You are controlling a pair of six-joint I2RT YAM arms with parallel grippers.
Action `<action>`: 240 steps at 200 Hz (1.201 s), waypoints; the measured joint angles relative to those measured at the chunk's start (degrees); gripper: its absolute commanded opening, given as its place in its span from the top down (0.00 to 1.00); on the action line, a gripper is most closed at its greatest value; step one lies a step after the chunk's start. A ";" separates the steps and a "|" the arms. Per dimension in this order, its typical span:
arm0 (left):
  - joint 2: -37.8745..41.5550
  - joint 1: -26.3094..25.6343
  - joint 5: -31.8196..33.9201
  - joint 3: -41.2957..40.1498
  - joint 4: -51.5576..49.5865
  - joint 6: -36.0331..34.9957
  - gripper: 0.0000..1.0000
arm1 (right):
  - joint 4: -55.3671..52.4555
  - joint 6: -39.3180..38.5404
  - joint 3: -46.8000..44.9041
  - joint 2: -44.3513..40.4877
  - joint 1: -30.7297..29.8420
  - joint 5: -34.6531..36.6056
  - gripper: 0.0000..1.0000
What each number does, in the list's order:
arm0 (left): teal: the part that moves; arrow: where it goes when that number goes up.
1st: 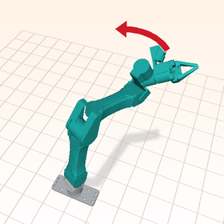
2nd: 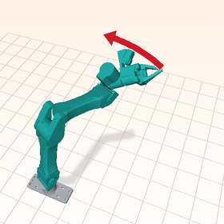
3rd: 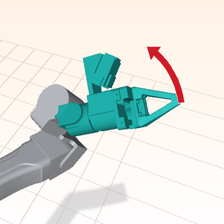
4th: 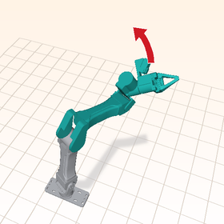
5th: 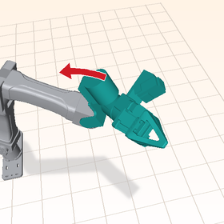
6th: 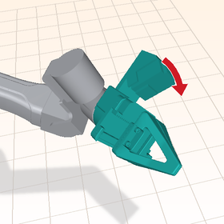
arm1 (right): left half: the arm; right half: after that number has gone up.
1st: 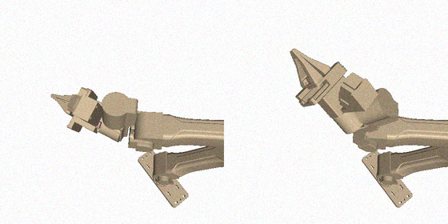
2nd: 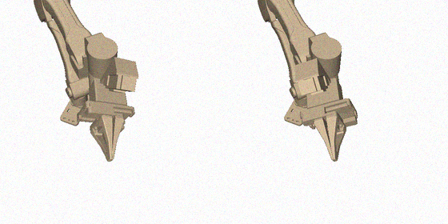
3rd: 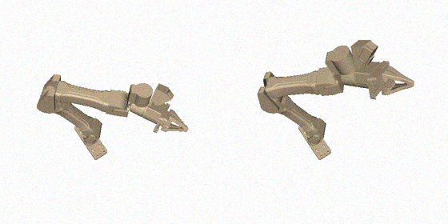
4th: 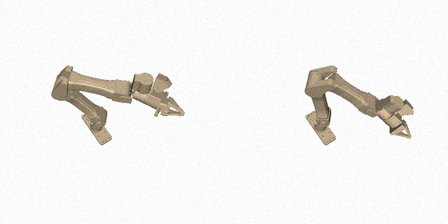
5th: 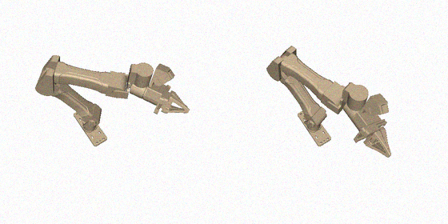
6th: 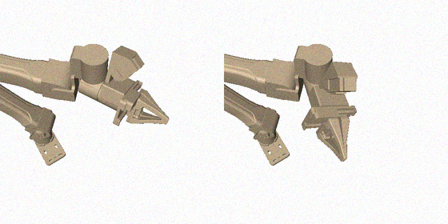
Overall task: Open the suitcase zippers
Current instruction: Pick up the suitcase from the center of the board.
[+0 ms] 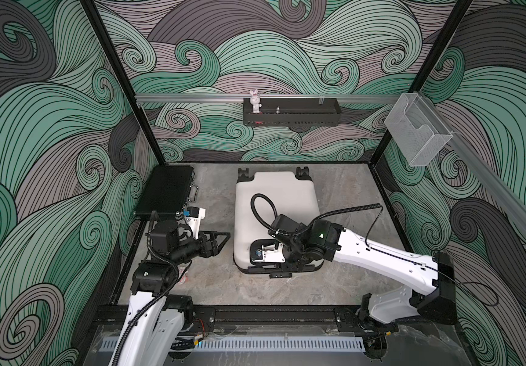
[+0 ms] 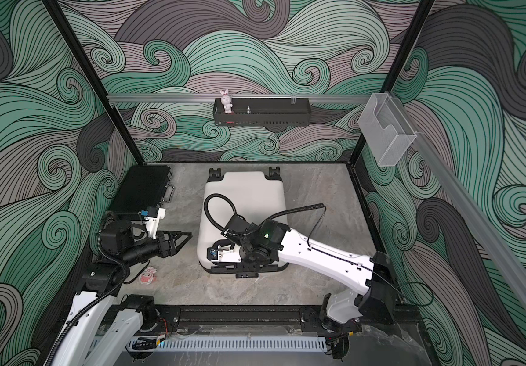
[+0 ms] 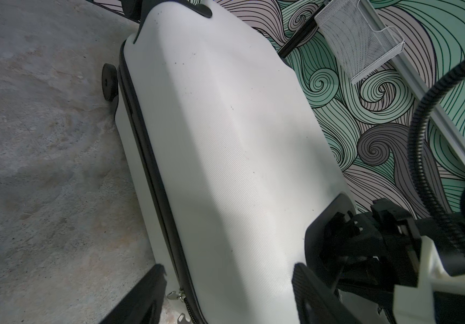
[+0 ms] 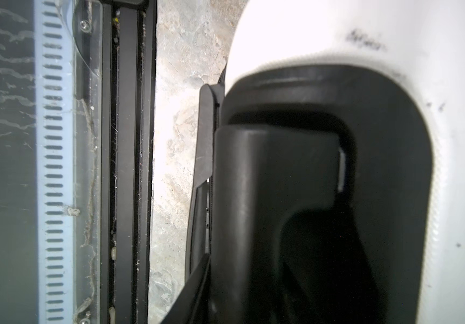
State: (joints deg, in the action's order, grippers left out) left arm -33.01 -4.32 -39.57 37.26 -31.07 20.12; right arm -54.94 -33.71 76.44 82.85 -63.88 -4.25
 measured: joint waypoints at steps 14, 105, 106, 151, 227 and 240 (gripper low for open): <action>0.00 0.00 0.00 0.00 0.00 0.00 0.28 | 0.31 0.31 -0.28 -0.31 0.63 -1.70 0.71; 1.86 0.00 -0.20 -0.72 2.73 0.07 0.37 | -2.08 -2.56 -1.20 -3.15 6.40 -10.58 0.82; 1.84 0.00 -0.22 -0.79 2.80 0.04 0.37 | -2.12 -2.64 -1.20 -3.26 6.64 -10.88 0.83; 1.75 0.00 -1.84 -1.16 5.57 -1.31 0.44 | -2.78 -4.90 -1.18 -5.27 12.41 -17.68 0.85; 2.40 -0.33 -8.76 -2.25 11.63 -8.11 0.55 | -4.48 -5.46 2.27 -5.38 21.90 -24.94 0.87; 2.69 -0.35 -9.94 -2.25 12.15 -9.64 0.57 | -5.05 -5.44 3.04 -5.38 23.47 -26.08 0.87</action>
State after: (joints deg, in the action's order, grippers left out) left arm -30.33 -4.67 -49.52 35.00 -18.92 10.48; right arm -59.99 -39.16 79.48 77.47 -40.40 -30.33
